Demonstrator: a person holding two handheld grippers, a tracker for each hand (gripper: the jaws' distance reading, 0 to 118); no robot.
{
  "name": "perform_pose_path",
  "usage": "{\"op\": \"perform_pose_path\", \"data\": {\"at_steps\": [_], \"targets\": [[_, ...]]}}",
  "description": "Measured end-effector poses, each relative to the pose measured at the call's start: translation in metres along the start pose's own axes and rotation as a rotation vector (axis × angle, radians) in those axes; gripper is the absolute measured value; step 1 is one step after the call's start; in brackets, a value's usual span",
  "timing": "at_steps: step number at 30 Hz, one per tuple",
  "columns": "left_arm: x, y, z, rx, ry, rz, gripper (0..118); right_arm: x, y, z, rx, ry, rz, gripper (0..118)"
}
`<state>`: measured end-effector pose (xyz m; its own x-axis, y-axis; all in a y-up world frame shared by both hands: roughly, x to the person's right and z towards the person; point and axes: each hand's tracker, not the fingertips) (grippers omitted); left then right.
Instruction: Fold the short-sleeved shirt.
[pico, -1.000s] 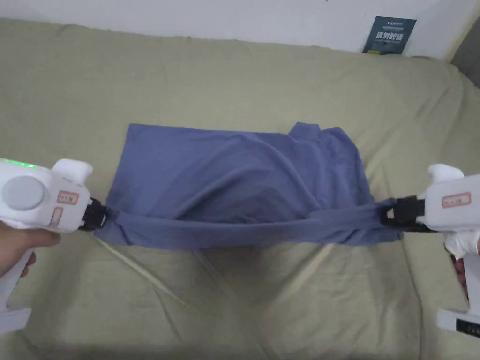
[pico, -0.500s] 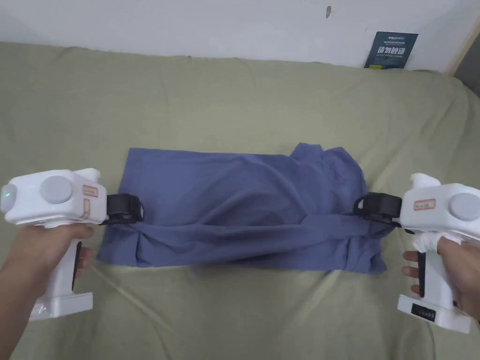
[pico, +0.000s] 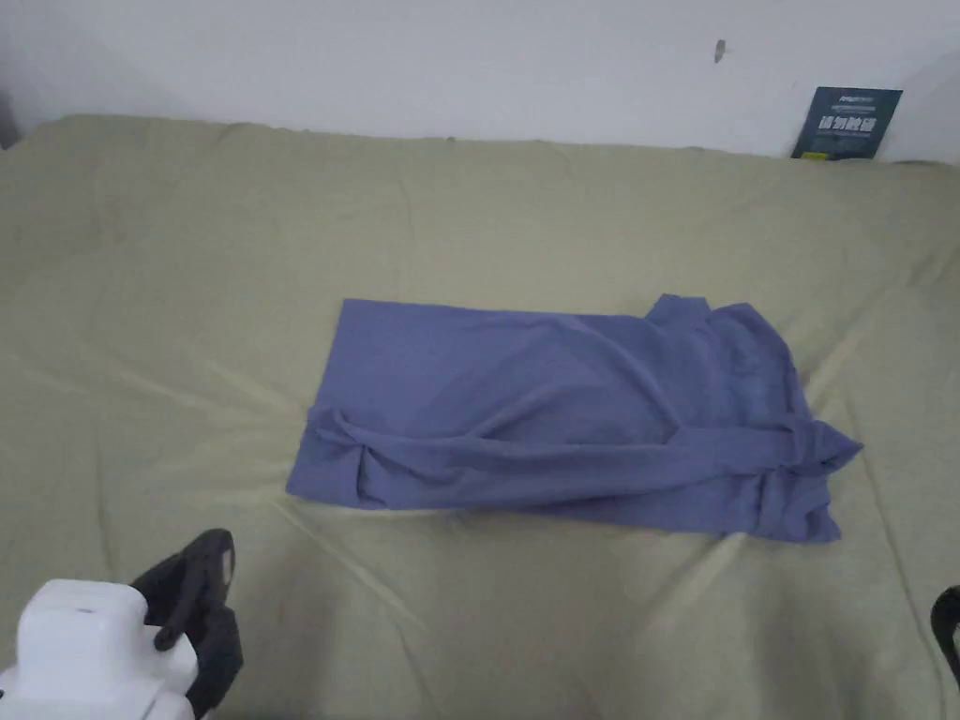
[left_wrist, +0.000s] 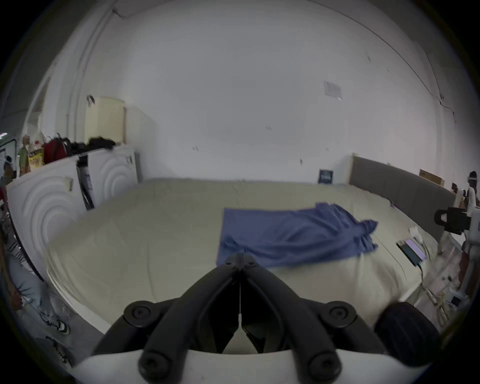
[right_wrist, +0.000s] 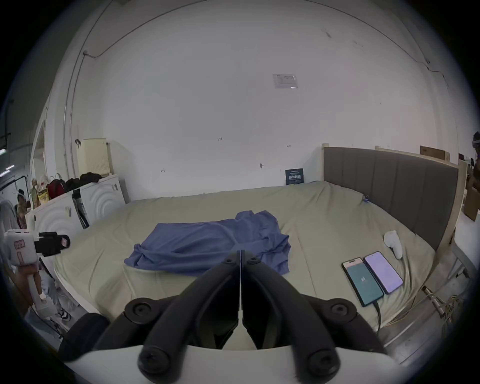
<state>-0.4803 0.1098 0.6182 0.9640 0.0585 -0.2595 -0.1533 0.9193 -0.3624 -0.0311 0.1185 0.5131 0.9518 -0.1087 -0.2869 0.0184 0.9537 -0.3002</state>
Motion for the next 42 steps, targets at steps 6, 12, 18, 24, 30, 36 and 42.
{"op": "perform_pose_path", "data": {"at_steps": [6, 12, 18, 24, 30, 36, 42], "targets": [[-0.006, -0.005, -0.019, -0.061, 0.023, -0.034, 0, 0.001, 0.001, 0.001, -0.040, 0.011, 0.038, 2], [-0.047, -0.012, -0.139, -0.318, -0.017, 0.084, 101, 0.003, 0.000, -0.007, -0.076, 0.029, 0.018, 2], [-0.063, -0.012, -0.252, -0.477, 0.065, 0.116, 98, 0.001, -0.001, -0.017, -0.121, 0.015, 0.012, 2], [-0.047, -0.016, -0.291, -0.579, 0.086, 0.044, 26, 0.007, 0.000, -0.035, -0.162, -0.016, -0.005, 2], [-0.045, -0.015, -0.283, -0.548, 0.036, 0.136, 7, 0.014, 0.001, -0.072, -0.237, -0.015, 0.016, 2], [-0.049, 0.013, -0.256, -0.439, -0.008, 0.206, 7, 0.039, -0.016, -0.173, -0.433, -0.044, 0.040, 118], [-0.044, 0.025, -0.248, -0.418, -0.016, 0.196, 7, 0.061, -0.033, -0.274, -0.573, -0.121, -0.011, 118]]}}
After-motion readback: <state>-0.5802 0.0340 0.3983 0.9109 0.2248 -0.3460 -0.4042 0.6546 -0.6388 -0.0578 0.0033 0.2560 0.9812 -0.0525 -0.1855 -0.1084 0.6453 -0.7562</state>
